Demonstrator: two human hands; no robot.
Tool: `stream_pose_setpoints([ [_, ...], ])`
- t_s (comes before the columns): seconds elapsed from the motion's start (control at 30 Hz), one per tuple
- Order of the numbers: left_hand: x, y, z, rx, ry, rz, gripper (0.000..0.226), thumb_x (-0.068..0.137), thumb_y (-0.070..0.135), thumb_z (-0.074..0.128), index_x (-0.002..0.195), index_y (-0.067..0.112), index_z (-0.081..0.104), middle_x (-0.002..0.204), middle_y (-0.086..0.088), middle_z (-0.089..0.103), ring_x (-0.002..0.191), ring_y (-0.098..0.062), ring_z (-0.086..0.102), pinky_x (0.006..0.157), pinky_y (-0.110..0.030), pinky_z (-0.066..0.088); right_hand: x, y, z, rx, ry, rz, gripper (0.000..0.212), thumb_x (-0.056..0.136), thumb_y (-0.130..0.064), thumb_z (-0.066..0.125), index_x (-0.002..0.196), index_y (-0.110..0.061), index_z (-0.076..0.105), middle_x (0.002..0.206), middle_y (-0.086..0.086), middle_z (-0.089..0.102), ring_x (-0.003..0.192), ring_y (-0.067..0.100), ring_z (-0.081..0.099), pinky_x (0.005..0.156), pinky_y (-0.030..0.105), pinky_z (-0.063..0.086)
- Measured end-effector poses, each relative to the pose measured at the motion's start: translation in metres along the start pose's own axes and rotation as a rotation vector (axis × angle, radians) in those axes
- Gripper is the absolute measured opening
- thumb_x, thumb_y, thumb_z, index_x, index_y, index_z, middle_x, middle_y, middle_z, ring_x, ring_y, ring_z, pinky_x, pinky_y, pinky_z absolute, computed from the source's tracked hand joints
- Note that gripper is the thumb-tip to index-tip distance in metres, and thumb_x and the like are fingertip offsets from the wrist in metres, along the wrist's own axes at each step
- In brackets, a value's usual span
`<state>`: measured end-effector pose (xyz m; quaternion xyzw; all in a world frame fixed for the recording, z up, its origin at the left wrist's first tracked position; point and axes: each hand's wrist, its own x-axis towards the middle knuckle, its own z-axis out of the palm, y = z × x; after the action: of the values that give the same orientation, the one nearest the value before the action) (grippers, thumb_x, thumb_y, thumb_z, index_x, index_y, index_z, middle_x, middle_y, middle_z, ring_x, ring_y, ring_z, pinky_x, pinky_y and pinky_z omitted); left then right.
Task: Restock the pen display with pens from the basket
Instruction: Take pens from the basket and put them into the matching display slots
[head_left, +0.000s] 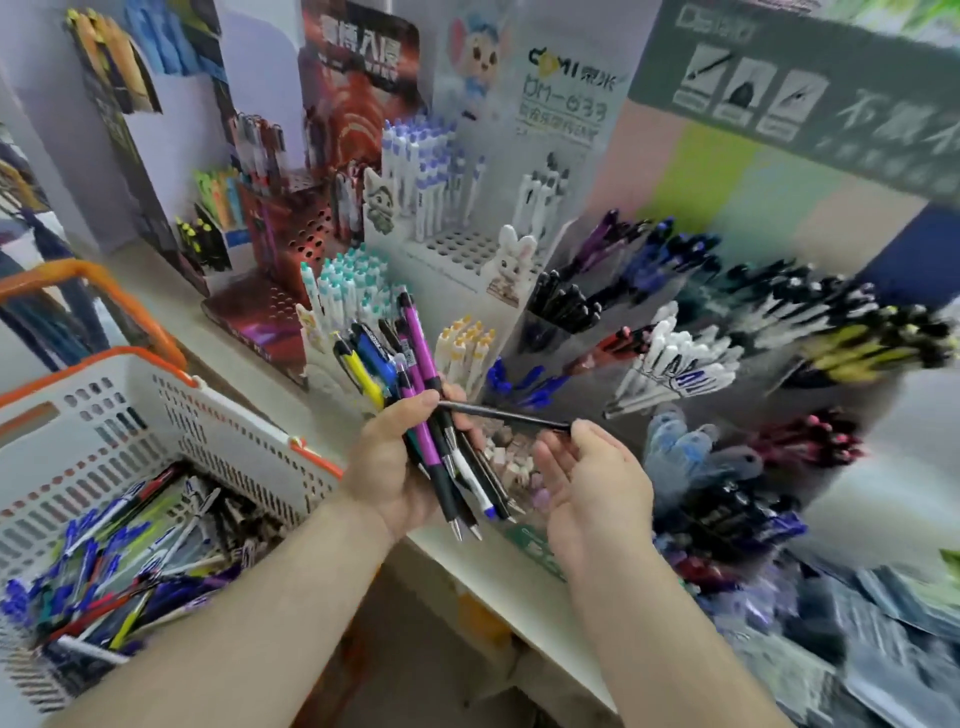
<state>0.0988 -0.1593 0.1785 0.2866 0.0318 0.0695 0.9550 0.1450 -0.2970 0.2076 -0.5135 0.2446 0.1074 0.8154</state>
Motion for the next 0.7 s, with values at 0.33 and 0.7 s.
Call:
stream_pose_setpoints([
  [0.33,0.026,-0.02,0.036,-0.102,-0.019,0.047,0.037,0.045,0.018,0.091,0.074,0.011,0.07,0.074,0.0,0.058,0.064,-0.013,0.061,0.068,-0.031,0.057,-0.012,-0.082,-0.015,0.029,-0.038,-0.474,0.011,0.097,-0.002,0.06,0.093,-0.013,0.061,0.092,0.012,0.067,0.068,0.019,0.073,0.068,0.031,0.061],
  [0.7,0.057,-0.002,0.017,0.269,0.021,-0.118,0.019,0.06,0.007,0.067,0.079,0.006,0.066,0.069,-0.01,0.057,0.062,-0.019,0.059,0.064,-0.031,0.056,0.062,-0.109,0.043,-0.685,0.171,-1.401,0.019,0.091,-0.02,0.066,0.106,-0.012,0.075,0.08,-0.009,0.07,0.072,0.008,0.065,0.073,0.013,0.046],
])
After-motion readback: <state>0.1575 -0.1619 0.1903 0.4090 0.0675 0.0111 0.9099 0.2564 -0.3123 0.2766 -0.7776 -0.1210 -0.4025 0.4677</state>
